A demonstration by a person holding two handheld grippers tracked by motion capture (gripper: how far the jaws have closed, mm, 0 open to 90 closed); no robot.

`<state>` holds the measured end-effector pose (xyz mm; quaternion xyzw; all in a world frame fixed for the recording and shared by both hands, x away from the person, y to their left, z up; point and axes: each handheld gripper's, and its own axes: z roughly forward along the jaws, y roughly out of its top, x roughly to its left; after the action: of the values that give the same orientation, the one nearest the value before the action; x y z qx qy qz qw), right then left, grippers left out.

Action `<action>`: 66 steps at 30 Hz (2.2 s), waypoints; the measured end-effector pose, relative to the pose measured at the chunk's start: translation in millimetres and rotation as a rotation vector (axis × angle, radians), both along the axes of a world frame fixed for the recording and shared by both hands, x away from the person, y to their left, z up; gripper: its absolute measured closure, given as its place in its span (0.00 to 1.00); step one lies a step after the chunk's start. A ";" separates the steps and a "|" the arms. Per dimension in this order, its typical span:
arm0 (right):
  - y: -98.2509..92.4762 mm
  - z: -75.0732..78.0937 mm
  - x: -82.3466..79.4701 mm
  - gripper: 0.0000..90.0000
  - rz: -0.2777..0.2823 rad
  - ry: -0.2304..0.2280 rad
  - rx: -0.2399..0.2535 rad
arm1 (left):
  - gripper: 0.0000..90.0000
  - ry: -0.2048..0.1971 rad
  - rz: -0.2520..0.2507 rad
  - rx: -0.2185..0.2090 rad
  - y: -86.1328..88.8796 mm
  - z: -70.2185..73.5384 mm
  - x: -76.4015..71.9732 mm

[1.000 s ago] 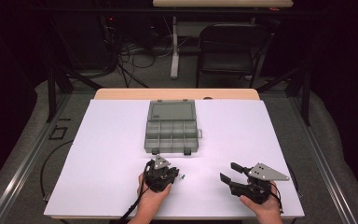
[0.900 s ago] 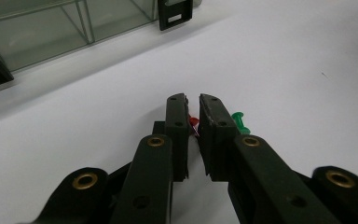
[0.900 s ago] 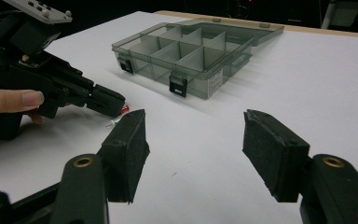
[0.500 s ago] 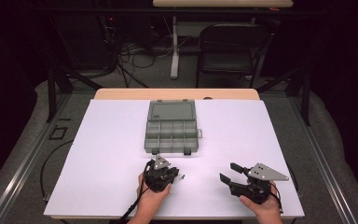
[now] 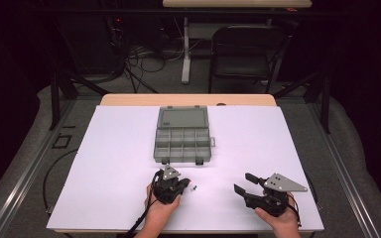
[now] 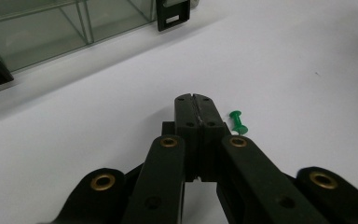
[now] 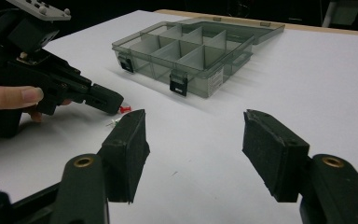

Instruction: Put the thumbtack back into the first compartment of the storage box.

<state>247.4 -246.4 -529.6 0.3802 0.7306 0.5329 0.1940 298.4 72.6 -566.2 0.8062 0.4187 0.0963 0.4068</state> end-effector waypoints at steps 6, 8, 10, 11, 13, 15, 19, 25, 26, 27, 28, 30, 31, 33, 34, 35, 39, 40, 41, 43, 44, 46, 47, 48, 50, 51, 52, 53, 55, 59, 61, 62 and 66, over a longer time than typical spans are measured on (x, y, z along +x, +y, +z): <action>0.3 -0.5 0.2 0.43 0.001 0.004 0.001 | 0.98 0.011 0.005 -0.006 0.3 -1.5 1.2; 0.3 -0.6 0.3 0.43 0.001 0.004 0.001 | 0.99 0.015 0.005 -0.004 0.3 -1.4 1.3; 0.3 -0.6 0.4 0.43 0.002 0.004 0.002 | 1.00 0.018 0.011 -0.008 0.7 -1.6 1.8; 0.3 -0.6 0.4 0.43 0.001 0.003 0.002 | 1.00 0.021 0.013 -0.012 0.7 -1.7 1.8; 0.3 -0.5 0.2 0.43 0.001 0.003 0.001 | 1.00 0.020 0.012 -0.011 0.7 -1.6 1.6; 0.3 -0.6 0.3 0.43 0.000 0.003 0.001 | 1.00 0.015 0.007 -0.006 0.9 -1.1 1.4; 0.0 -0.6 0.2 0.43 -0.001 0.003 0.000 | 1.00 0.019 0.016 -0.021 2.4 -0.2 1.3; -0.8 -0.5 0.3 0.43 -0.003 0.006 0.004 | 1.00 0.018 0.034 -0.076 12.8 16.5 1.6; -0.9 -0.4 0.3 0.43 -0.003 0.006 0.005 | 1.00 0.011 0.036 -0.083 15.5 20.9 1.9; -0.9 -0.5 0.3 0.43 -0.003 0.006 0.005 | 1.00 0.005 0.040 -0.093 17.9 25.6 1.9; -0.8 -0.6 0.4 0.43 -0.004 0.007 0.006 | 1.00 -0.008 0.048 -0.103 22.8 34.8 2.3; -0.6 -0.9 0.6 0.43 -0.005 0.006 0.005 | 1.00 -0.018 0.047 -0.112 28.8 43.0 3.3; -0.5 -0.8 0.5 0.43 -0.005 0.007 0.005 | 1.00 -0.019 0.057 -0.122 31.2 46.6 3.7; -0.7 -0.7 0.5 0.43 -0.003 0.003 0.003 | 1.00 -0.023 0.060 -0.119 34.1 50.0 4.5; -0.5 -0.8 0.4 0.43 -0.003 0.005 0.005 | 1.00 -0.031 0.072 -0.121 39.5 55.4 6.3; -0.4 -0.8 0.4 0.43 -0.004 0.006 0.006 | 1.00 -0.032 0.077 -0.122 42.3 57.9 7.3; -0.7 -1.0 0.8 0.43 -0.003 0.005 0.003 | 1.00 -0.039 0.099 -0.136 52.1 66.2 12.0; -0.7 -1.0 0.8 0.43 -0.003 0.005 0.003 | 1.00 -0.039 0.099 -0.136 52.1 66.2 12.0; -0.7 -1.0 0.8 0.43 -0.003 0.004 0.003 | 1.00 -0.040 0.101 -0.135 54.3 67.9 13.3; -0.9 -1.2 0.9 0.43 -0.005 0.006 0.002 | 1.00 -0.041 0.110 -0.142 58.1 70.7 16.4; -1.0 -1.1 0.8 0.43 -0.004 0.008 0.000 | 1.00 -0.040 0.120 -0.143 61.8 73.0 19.6; -0.9 -1.2 0.8 0.43 -0.005 0.006 0.002 | 1.00 -0.038 0.131 -0.145 65.5 75.2 22.9; -0.9 -1.2 0.8 0.43 -0.005 0.006 0.002 | 1.00 -0.038 0.131 -0.145 65.5 75.2 22.9; -0.6 -1.3 0.8 0.43 -0.004 0.006 0.002 | 1.00 -0.042 0.143 -0.140 68.8 77.3 26.1; -0.6 -1.4 0.9 0.43 -0.004 0.006 0.002 | 1.00 -0.045 0.152 -0.132 71.7 79.0 29.6; -0.9 -1.3 0.8 0.43 -0.004 0.010 -0.001 | 1.00 -0.045 0.152 -0.132 71.7 79.0 29.6; -0.9 -1.4 0.9 0.43 -0.003 0.011 -0.001 | 1.00 -0.044 0.161 -0.129 74.1 80.9 33.1; -0.9 -1.4 0.9 0.43 -0.003 0.012 -0.001 | 1.00 -0.042 0.162 -0.128 75.5 82.0 35.0; -0.7 -1.8 1.2 0.43 -0.003 0.010 0.005 | 1.00 -0.044 0.166 -0.123 76.7 83.0 37.2; -0.3 -2.1 0.9 0.43 -0.006 0.016 0.004 | 1.00 -0.053 0.182 -0.104 81.6 89.2 47.9; -0.2 -2.2 1.0 0.43 -0.005 0.015 0.003 | 1.00 -0.055 0.185 -0.100 82.3 90.1 50.0; -0.1 -2.5 1.3 0.43 -0.005 0.015 0.004 | 1.00 -0.051 0.192 -0.105 84.1 91.3 54.1; -0.4 -2.7 1.7 0.43 -0.006 0.015 0.004 | 1.00 -0.050 0.208 -0.103 87.0 92.8 61.9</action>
<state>249.1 -246.8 -532.2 0.3867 0.7299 0.5308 0.1896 360.3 159.5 -473.5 0.7337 0.4944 0.1366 0.4457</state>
